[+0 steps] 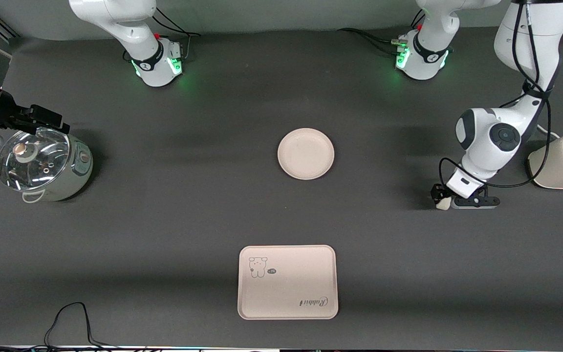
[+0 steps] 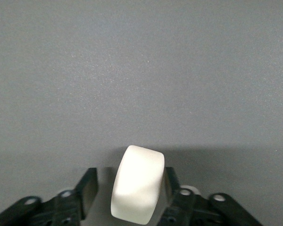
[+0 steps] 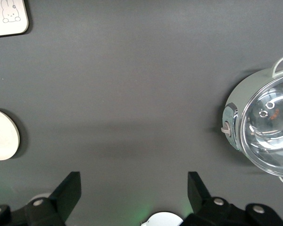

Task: Place bun in plate and plate on tray
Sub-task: 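Lower the left gripper onto the white bun and close on it, then carry the bun to the plate while the right gripper moves out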

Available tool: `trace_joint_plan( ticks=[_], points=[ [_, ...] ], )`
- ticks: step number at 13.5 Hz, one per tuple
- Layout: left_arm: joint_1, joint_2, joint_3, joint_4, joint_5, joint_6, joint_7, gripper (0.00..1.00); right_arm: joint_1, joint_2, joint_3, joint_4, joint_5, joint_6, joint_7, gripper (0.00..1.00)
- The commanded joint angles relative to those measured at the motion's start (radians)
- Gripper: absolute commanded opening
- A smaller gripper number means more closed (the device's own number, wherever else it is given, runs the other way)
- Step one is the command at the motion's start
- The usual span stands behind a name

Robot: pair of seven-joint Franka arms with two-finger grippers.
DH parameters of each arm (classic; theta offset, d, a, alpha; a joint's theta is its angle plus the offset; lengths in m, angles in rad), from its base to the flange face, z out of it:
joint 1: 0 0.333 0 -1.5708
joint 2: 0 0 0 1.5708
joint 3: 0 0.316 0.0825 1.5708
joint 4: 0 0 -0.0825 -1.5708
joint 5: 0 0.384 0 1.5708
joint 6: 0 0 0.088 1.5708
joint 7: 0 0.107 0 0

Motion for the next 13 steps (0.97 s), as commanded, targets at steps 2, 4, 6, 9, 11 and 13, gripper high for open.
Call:
trace_joint_plan(
  ticks=[2,4,6,9,11,13],
  points=[
    [-0.011,-0.014,-0.011,-0.015,-0.014,0.017,-0.008,0.19,0.008,-0.036,0.003,-0.05,0.018,-0.002,0.005,1.0],
    [-0.014,-0.042,-0.013,-0.015,-0.014,0.003,-0.013,0.19,0.048,-0.078,0.0,-0.097,0.018,-0.003,0.005,1.0],
    [-0.024,-0.092,-0.014,-0.005,-0.014,-0.087,-0.013,0.2,0.05,-0.096,0.0,-0.12,0.018,-0.003,0.007,1.0],
    [-0.028,-0.206,-0.019,0.046,-0.014,-0.301,-0.014,0.2,0.053,-0.09,0.003,-0.122,0.017,0.014,0.007,1.0],
    [-0.043,-0.279,-0.032,0.139,-0.022,-0.54,-0.048,0.21,0.082,-0.085,0.003,-0.136,0.018,0.062,0.007,1.0],
    [-0.05,-0.298,-0.074,0.312,-0.031,-0.813,-0.108,0.21,0.122,-0.073,0.003,-0.151,0.006,0.132,0.01,1.0]
  ],
)
